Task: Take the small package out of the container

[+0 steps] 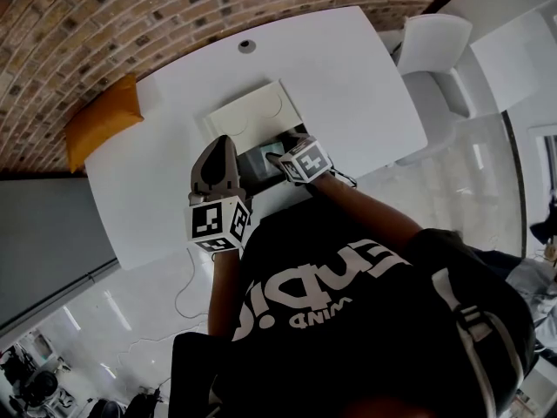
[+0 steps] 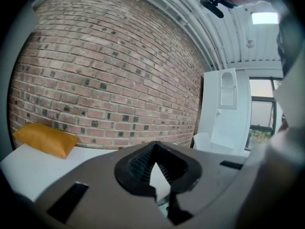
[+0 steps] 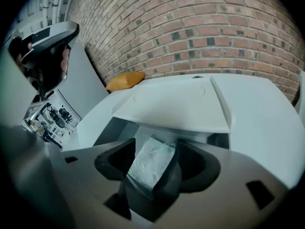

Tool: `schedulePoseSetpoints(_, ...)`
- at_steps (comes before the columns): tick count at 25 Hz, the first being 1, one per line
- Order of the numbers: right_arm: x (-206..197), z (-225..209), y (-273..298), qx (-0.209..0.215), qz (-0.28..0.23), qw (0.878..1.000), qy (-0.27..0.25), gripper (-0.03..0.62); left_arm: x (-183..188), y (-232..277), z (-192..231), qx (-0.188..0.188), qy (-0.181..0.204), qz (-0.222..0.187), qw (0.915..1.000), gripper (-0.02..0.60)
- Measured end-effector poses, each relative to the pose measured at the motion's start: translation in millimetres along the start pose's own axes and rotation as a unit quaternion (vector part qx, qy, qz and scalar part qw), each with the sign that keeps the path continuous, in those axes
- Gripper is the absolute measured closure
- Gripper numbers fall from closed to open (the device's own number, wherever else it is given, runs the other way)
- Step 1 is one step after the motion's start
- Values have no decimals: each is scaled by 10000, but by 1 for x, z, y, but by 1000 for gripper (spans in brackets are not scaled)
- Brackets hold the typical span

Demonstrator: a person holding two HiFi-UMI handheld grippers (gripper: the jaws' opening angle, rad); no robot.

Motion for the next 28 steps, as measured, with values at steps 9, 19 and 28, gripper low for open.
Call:
schedulePoseSetpoints(9,1,-4,11,-122,361,9991,185,339,2,7,9,-21,-76,-6,10000,577)
schedulePoseSetpoints(19,4,-5,27,-194,886,9958,114,336,7,20,24,-107,-136,28,9998,577)
schedulePoseSetpoints(28,7,-8,30,-267,962,9949,159,337,6,27,31,-168,-173,98,9997,577)
Point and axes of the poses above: the fingertips, and each gripper's own axes: y forward along the fingers, z to its left, x out of its top, the point moved 9 cm from there along -y, backward along the fingers, and after that the axes turned 15 degrees about z, right-handed, at the moved point
